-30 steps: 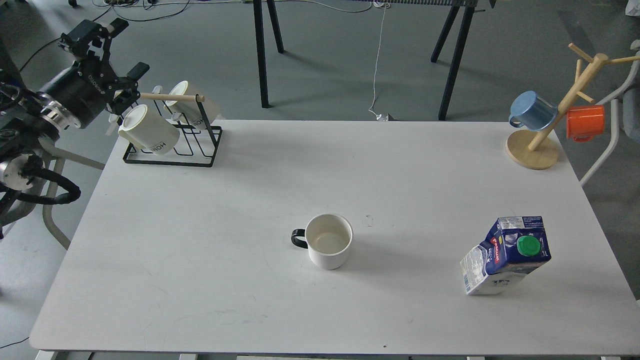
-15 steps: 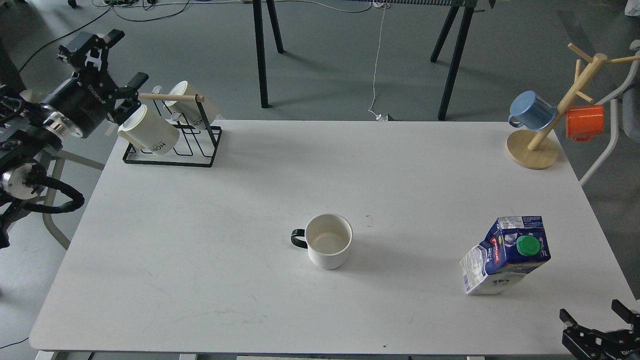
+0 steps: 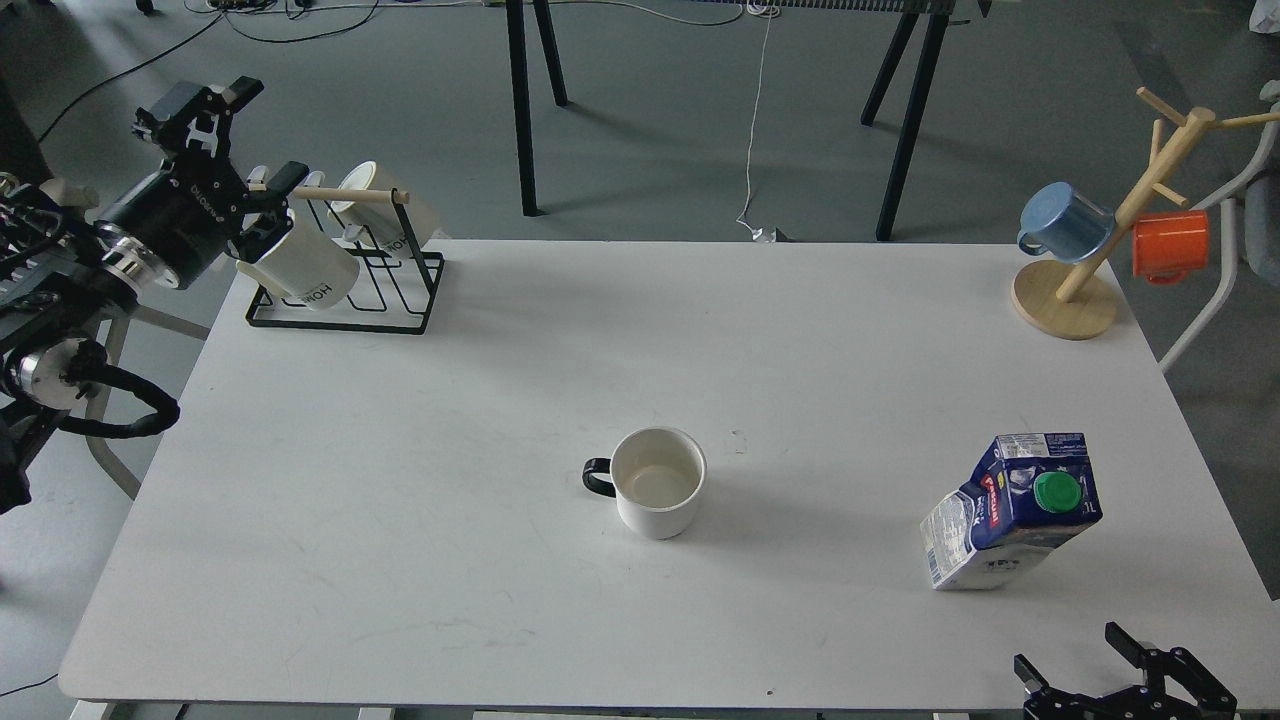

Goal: Place cup and milk with both arms
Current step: 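Bring the right gripper up to the milk carton and grasp it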

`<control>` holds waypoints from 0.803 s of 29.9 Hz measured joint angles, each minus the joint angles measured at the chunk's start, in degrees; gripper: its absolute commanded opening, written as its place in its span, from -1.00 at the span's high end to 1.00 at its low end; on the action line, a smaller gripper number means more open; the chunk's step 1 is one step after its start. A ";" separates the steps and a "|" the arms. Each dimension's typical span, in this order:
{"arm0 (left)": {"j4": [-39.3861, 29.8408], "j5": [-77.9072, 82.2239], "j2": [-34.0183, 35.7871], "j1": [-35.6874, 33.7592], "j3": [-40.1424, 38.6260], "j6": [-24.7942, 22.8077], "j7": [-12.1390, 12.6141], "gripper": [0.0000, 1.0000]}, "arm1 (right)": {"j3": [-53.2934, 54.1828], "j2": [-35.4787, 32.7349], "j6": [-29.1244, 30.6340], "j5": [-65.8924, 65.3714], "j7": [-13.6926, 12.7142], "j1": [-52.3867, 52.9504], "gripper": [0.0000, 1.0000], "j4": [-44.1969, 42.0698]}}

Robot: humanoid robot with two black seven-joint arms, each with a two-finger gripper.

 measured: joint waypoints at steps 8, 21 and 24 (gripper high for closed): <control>0.00 0.18 -0.12 0.83 0.00 0.00 0.00 -0.89 | 0.14 1.85 0.00 -0.99 0.02 4.03 -0.99 -0.02; 0.07 0.19 -0.12 1.69 0.09 0.00 0.00 -0.91 | -0.13 3.97 0.00 -2.47 0.02 8.00 -0.99 -0.02; 0.08 0.19 -0.12 2.35 0.09 0.00 0.00 -0.92 | -0.12 5.56 0.00 -3.85 0.02 8.18 -0.99 -0.05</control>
